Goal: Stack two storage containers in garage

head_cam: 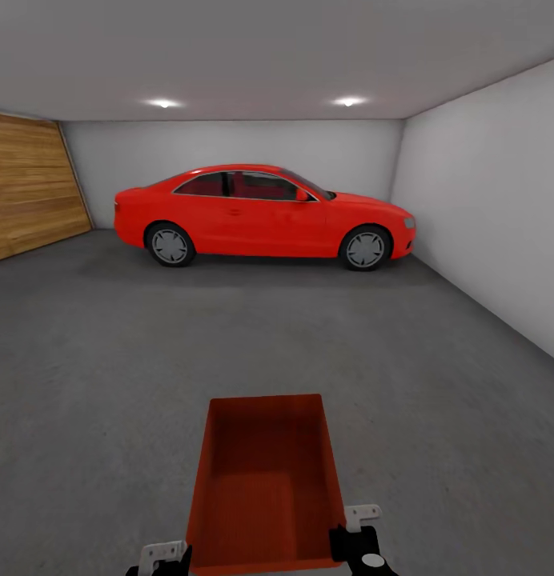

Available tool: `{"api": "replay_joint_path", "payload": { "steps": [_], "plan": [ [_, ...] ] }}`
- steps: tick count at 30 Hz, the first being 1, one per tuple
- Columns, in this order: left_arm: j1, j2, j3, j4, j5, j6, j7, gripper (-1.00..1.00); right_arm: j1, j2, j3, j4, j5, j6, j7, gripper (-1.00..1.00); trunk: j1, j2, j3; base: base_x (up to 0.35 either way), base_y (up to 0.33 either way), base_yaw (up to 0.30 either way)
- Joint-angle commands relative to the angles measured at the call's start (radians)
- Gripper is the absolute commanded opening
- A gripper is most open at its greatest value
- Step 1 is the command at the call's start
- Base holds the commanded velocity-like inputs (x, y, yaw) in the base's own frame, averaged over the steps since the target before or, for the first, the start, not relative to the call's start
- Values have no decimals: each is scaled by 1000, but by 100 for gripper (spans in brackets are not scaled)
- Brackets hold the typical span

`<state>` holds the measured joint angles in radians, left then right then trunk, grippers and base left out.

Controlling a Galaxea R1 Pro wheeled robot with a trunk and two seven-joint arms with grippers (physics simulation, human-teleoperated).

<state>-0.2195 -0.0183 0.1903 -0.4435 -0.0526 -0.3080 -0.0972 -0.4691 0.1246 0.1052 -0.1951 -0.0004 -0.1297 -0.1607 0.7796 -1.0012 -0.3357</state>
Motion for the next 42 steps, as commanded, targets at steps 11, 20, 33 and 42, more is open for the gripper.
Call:
{"api": "replay_joint_path", "payload": {
  "steps": [11, 20, 33, 42],
  "plan": [
    [0, 11, 18, 2, 0, 0, 1, -100, -2, 0, -44, -11, 7, -2, -8, -100, 0, -1, -1, 5, 3, 0],
    [0, 12, 18, 2, 0, 0, 1, -100, -2, 0, -44, -11, 7, -2, -8, -100, 0, -1, -1, 42, 0, 0],
    [0, 11, 18, 2, 0, 0, 1, -100, -2, -1, -44, -11, 7, -2, -8, -100, 0, -1, -1, 56, 0, 0],
    [0, 12, 18, 2, 0, 0, 1, -100, -2, 0, -44, -11, 7, -2, -8, -100, 0, -1, -1, 141, 0, 0]
  ]
}}
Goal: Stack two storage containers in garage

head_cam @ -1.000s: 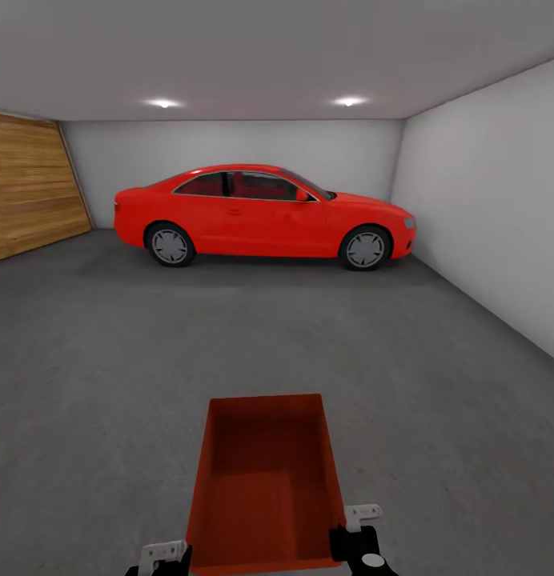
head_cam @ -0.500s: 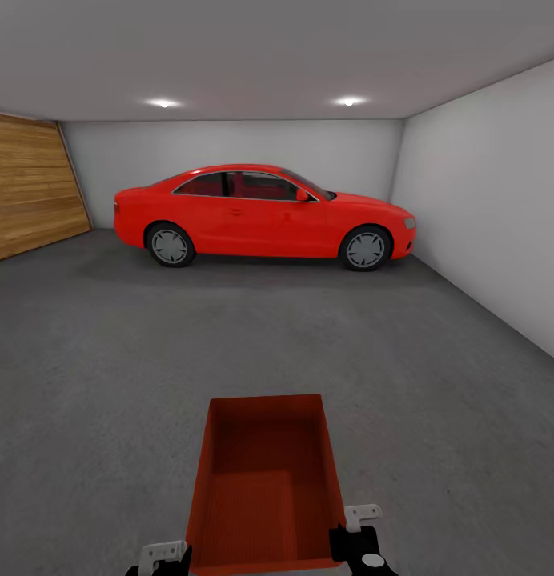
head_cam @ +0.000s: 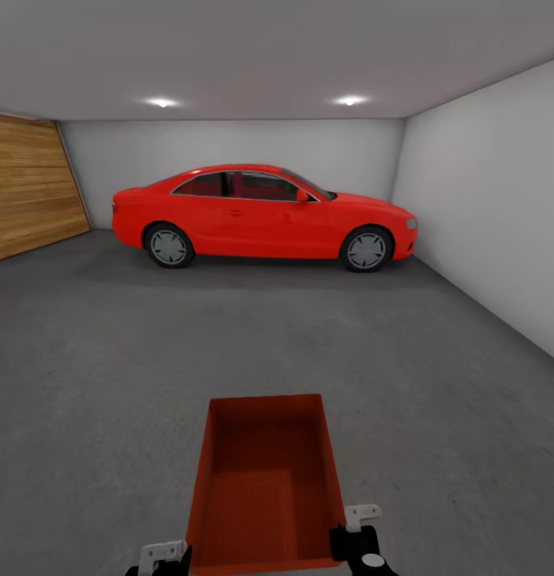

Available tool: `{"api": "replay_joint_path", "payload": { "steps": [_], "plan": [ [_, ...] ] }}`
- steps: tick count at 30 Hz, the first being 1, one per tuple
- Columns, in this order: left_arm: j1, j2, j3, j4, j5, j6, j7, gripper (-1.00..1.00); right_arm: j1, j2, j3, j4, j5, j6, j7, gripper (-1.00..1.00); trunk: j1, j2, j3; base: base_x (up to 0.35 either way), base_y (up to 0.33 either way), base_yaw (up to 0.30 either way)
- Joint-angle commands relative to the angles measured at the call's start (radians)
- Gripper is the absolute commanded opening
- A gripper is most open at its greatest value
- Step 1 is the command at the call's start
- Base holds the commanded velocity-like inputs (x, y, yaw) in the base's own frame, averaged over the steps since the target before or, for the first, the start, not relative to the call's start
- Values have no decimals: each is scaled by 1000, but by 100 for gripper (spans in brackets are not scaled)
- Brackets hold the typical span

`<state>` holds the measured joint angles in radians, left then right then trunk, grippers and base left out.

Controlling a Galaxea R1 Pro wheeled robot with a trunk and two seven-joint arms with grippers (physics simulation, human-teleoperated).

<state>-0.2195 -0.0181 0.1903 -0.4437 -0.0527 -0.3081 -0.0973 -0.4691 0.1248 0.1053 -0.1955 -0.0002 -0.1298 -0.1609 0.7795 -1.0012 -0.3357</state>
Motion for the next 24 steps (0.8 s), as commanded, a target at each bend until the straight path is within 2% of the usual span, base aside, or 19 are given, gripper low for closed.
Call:
{"api": "replay_joint_path", "payload": {
  "steps": [1, 7, 16, 24],
  "plan": [
    [0, 12, 18, 2, 1, -1, 1, -100, -2, -1, -44, -11, 7, -2, -8, -100, 0, -1, -1, 26, 0, 0],
    [0, 12, 18, 2, 1, 0, 1, -100, -2, -1, -44, -11, 6, -2, -8, -100, 0, -1, -1, 23, 0, 0],
    [0, 11, 18, 2, 1, 0, 1, -100, -2, -1, -44, -10, 6, -2, -8, -100, 0, -1, -1, 198, 0, 0],
    [0, 12, 18, 2, 1, 0, 1, -100, -2, -1, -44, -11, 6, -2, -8, -100, 0, -1, -1, 44, 0, 0]
  ]
}}
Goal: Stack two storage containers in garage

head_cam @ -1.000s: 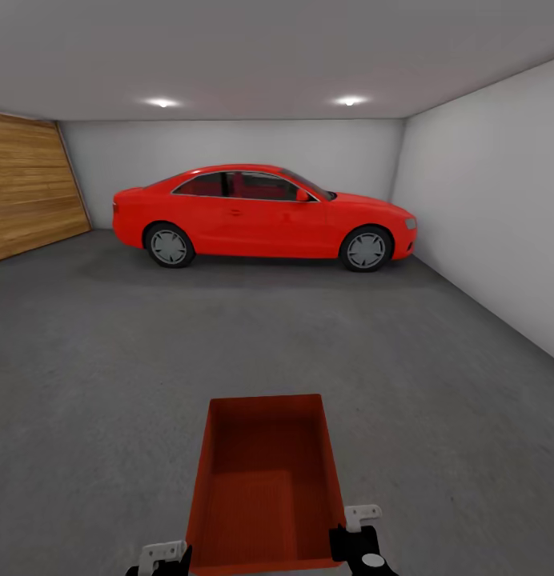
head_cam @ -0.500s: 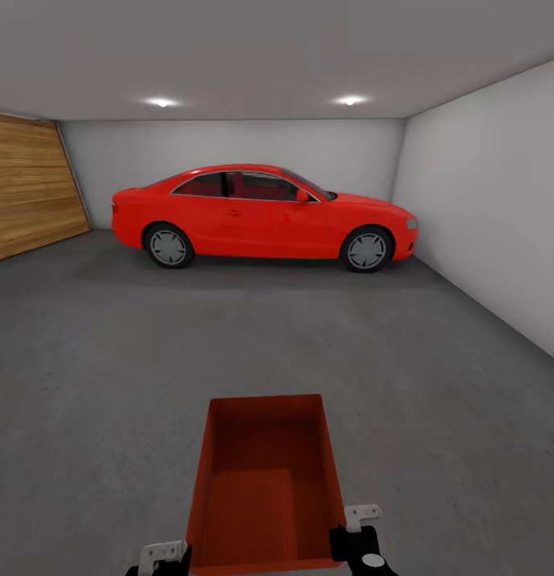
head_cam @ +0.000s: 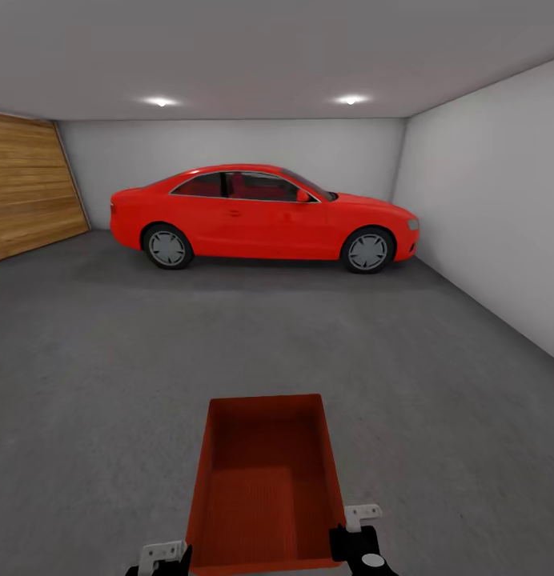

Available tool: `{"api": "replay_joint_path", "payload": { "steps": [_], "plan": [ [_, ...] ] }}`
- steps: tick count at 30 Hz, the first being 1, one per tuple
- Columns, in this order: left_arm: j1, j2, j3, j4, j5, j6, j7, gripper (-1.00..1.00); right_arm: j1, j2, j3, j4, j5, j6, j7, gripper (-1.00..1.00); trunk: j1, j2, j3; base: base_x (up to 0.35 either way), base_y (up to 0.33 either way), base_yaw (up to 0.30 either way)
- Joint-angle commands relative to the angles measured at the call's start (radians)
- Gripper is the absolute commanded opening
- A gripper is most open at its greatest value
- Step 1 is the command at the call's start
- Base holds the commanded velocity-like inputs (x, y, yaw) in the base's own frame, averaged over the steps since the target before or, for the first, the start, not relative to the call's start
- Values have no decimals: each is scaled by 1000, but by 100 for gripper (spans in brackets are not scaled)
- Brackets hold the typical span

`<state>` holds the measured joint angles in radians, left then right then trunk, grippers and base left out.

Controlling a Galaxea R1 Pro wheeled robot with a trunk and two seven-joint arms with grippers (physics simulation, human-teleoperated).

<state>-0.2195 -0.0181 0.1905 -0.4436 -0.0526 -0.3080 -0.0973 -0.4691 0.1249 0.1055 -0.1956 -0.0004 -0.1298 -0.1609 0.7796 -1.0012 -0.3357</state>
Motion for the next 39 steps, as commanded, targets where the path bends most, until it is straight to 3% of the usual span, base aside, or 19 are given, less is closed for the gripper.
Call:
{"api": "replay_joint_path", "payload": {
  "steps": [1, 39],
  "plan": [
    [0, 12, 18, 2, 0, 0, 1, -100, -2, -1, -44, -11, 7, -2, -8, -100, 0, -1, -1, 9, 0, 0],
    [0, 11, 18, 2, 0, 0, 1, -100, -2, -1, -44, -10, 7, -2, -8, -100, 0, -1, -1, 74, 12, 0]
  ]
}}
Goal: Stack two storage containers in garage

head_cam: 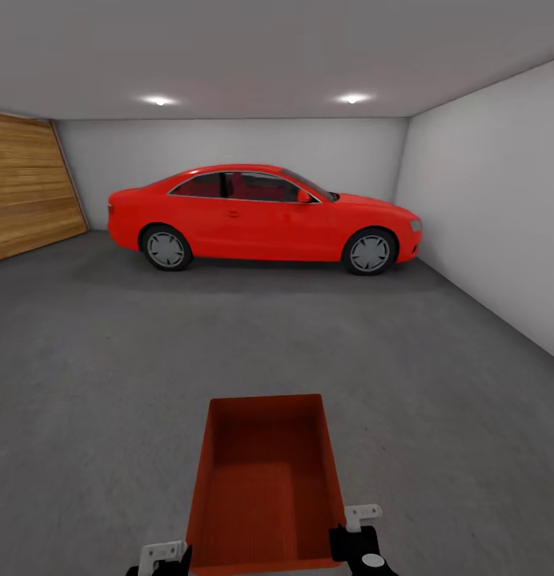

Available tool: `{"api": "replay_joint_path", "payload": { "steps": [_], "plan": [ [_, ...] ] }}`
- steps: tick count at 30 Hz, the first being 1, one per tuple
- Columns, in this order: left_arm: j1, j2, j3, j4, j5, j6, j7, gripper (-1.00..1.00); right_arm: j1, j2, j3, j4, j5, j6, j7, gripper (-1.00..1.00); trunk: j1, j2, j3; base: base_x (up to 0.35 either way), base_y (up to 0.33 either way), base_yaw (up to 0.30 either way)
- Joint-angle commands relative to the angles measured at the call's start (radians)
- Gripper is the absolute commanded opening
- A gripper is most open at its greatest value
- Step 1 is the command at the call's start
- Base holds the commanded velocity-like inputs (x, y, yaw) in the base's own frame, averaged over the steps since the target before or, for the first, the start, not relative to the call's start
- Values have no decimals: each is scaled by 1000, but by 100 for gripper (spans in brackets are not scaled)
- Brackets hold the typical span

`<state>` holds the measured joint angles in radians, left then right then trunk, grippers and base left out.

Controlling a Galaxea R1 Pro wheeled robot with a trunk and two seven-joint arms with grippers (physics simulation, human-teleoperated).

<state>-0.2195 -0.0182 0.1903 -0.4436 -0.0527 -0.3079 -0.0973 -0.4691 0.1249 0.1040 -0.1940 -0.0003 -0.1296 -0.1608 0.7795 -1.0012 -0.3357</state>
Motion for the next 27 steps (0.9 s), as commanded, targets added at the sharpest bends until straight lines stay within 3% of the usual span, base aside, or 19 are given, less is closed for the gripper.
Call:
{"api": "replay_joint_path", "payload": {
  "steps": [1, 12, 27],
  "plan": [
    [0, 11, 18, 2, 1, 0, 1, -100, -2, -1, -43, -12, 6, -2, -8, -100, 0, -1, -1, 79, 0, 0],
    [0, 11, 18, 2, 1, 0, 1, -100, -2, -1, -43, -12, 6, -2, -8, -100, 0, -1, -1, 233, 0, 0],
    [0, 11, 18, 2, 1, 0, 1, -100, -2, -1, -43, -13, 6, -2, -8, -100, 0, -1, -1, 60, 0, 0]
  ]
}}
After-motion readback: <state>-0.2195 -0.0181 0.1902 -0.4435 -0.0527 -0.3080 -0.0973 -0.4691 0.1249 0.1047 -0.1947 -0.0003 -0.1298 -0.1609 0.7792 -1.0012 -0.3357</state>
